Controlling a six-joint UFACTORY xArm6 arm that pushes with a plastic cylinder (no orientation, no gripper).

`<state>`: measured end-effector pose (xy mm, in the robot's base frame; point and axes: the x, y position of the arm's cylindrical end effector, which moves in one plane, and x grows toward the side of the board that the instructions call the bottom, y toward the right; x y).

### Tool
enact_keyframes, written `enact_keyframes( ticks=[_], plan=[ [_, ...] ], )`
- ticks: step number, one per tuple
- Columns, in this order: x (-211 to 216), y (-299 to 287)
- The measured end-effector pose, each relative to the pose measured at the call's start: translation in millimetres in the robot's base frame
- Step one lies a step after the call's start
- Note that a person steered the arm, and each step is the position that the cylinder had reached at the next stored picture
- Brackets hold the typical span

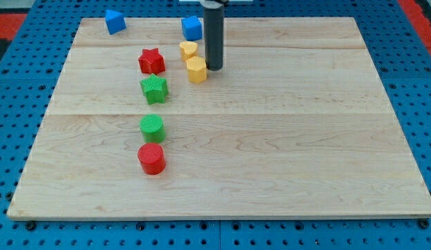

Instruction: Separate the yellow heart and blue cube

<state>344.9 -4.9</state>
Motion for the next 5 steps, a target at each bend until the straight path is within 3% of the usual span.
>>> enact_keyframes(
  ticks=[1,2,4,5],
  plan=[
    [-11,0],
    [-48,-5],
    [20,-13],
    [11,-9]
  ],
)
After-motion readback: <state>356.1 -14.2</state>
